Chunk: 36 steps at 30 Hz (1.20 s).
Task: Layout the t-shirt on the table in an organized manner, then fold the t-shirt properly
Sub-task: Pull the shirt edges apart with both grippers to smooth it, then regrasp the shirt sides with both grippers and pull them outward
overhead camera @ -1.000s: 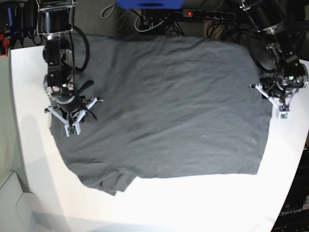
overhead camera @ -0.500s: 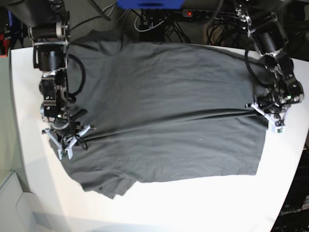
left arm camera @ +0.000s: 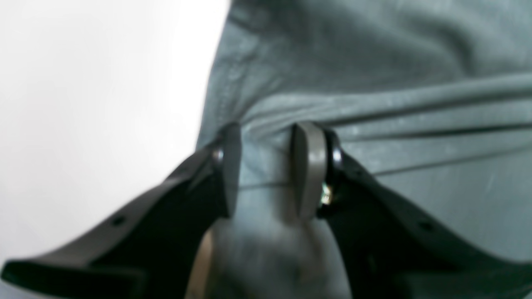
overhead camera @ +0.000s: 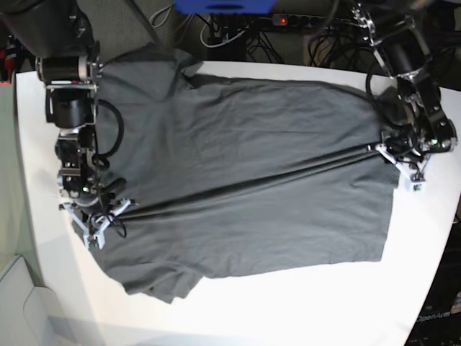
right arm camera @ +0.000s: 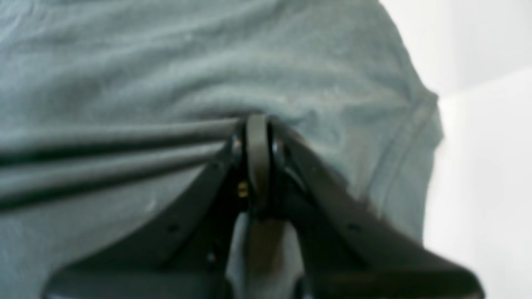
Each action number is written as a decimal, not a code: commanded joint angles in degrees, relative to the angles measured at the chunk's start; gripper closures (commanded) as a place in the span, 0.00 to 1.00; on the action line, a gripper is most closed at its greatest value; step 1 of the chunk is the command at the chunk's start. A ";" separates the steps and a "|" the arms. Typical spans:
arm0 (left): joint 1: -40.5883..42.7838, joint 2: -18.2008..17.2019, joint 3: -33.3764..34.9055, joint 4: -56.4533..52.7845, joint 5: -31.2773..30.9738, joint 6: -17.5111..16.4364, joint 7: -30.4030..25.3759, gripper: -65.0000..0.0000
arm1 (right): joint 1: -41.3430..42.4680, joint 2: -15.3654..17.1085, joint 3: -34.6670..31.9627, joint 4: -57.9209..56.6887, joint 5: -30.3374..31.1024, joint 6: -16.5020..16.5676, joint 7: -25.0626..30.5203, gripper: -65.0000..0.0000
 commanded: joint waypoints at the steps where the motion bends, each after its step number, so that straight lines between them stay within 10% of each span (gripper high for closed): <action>1: -0.38 -0.87 -0.20 4.10 1.29 0.31 1.25 0.67 | -0.29 0.85 0.19 3.03 -0.58 -0.55 -1.47 1.00; 12: -10.75 -0.25 0.15 4.01 1.64 0.40 3.19 0.67 | -10.31 -1.44 -0.08 25.36 -0.49 -0.55 -1.56 1.00; 24: -23.06 -0.43 0.24 -27.11 1.73 0.75 -20.02 0.67 | -15.32 -2.49 -0.08 35.47 -0.32 -0.55 -8.15 1.00; 36: -26.05 -0.87 12.02 -46.54 1.64 18.25 -46.31 0.67 | -20.77 -2.67 -0.08 43.56 -0.32 -0.55 -8.15 1.00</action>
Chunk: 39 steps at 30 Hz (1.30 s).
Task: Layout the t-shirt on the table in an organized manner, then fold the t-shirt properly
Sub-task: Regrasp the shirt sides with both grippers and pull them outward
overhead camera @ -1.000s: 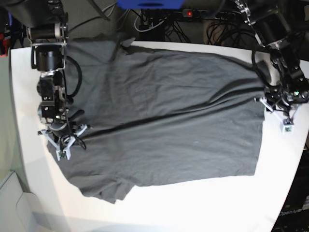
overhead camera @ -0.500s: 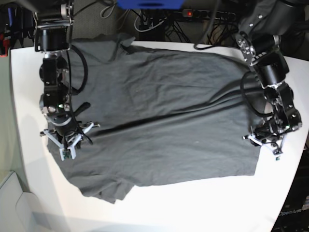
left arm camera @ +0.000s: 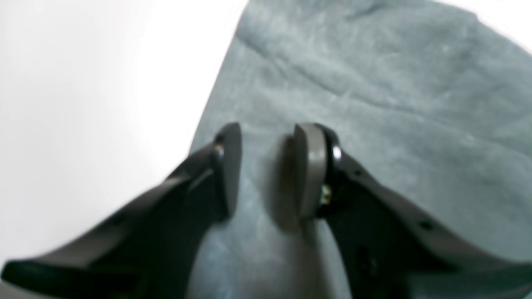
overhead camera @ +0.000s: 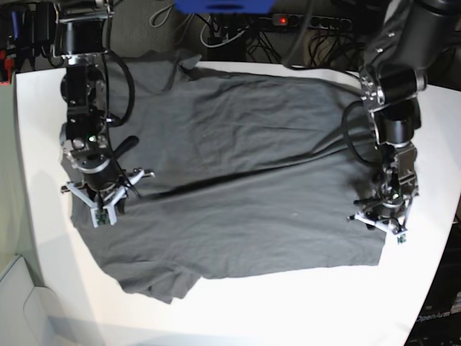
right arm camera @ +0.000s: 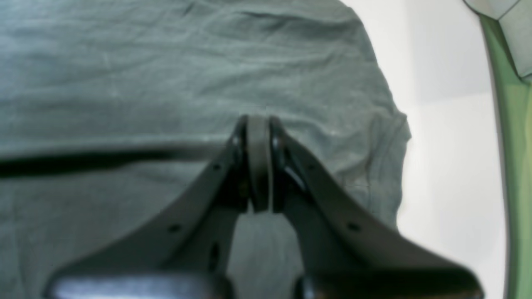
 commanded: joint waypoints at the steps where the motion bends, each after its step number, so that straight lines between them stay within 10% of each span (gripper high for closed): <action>1: -2.27 -0.28 1.19 -1.54 0.09 0.96 0.59 0.67 | 0.95 0.37 0.19 1.42 0.10 -0.35 1.31 1.00; 13: -14.76 -2.13 2.77 -15.70 0.09 2.90 -12.95 0.67 | -3.00 0.64 0.54 3.09 0.10 -0.35 1.22 1.00; 25: -1.75 -0.10 2.42 20.08 -0.44 2.46 28.11 0.67 | -3.18 1.51 0.63 5.11 0.10 -0.35 1.22 1.00; 39: 8.80 -0.37 2.42 18.41 -0.26 2.55 18.96 0.67 | -3.00 1.34 0.27 5.11 0.10 -0.35 1.22 1.00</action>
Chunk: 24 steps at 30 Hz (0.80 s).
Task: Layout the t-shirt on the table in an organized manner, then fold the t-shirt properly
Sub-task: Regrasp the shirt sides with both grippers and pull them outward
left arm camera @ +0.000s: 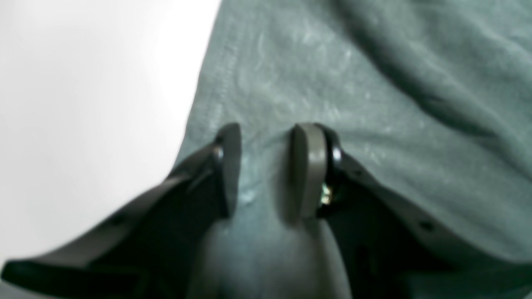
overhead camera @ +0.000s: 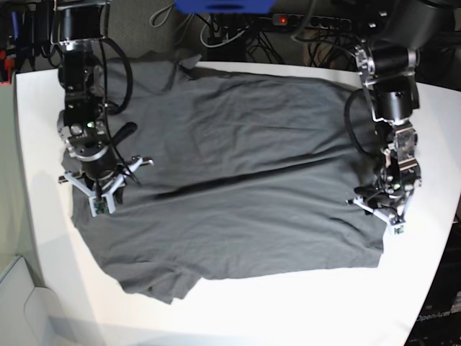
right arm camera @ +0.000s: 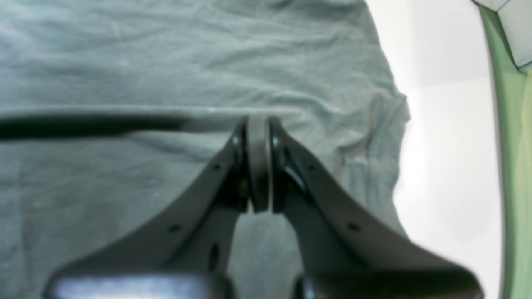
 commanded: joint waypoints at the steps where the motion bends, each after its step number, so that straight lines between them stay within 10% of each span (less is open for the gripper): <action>1: -0.62 -0.94 -0.07 -2.50 0.70 0.80 -0.11 0.67 | 1.00 0.49 0.27 1.09 0.08 -0.37 1.46 1.00; 12: -10.47 -4.72 0.45 -22.01 1.05 0.71 -15.58 0.67 | 2.49 0.66 0.19 1.18 0.08 -0.37 -3.90 1.00; 24: -14.16 -6.56 0.37 -18.76 0.70 0.53 -6.88 0.67 | 2.05 1.01 0.10 1.18 0.08 -0.28 -4.34 1.00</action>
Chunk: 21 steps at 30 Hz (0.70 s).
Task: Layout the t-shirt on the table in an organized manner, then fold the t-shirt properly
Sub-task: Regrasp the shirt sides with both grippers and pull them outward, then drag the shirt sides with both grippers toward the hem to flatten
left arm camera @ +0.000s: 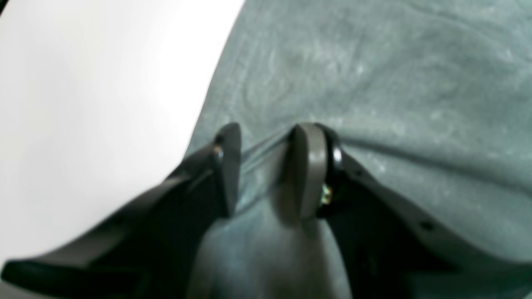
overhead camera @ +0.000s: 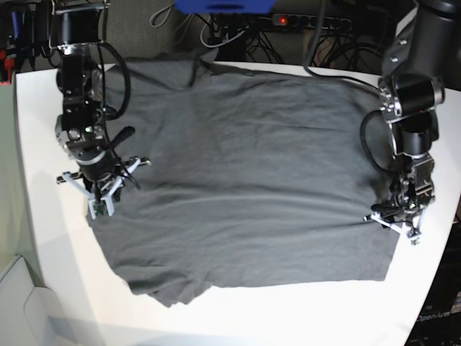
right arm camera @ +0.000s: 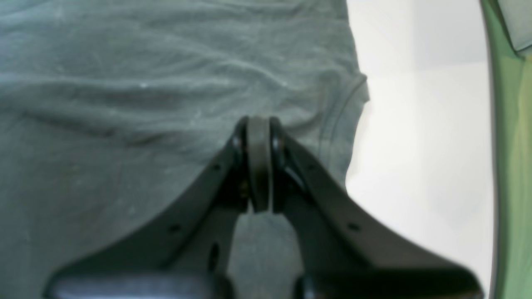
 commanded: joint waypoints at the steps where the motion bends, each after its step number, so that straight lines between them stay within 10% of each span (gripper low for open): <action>1: -1.57 -1.06 -0.23 3.02 0.42 0.71 0.61 0.67 | 0.89 0.51 0.12 0.98 0.05 -0.33 1.26 1.00; 21: 21.38 -0.79 -0.49 47.06 0.33 0.71 23.55 0.67 | 10.04 -1.78 0.12 -24.16 0.05 -0.33 6.53 1.00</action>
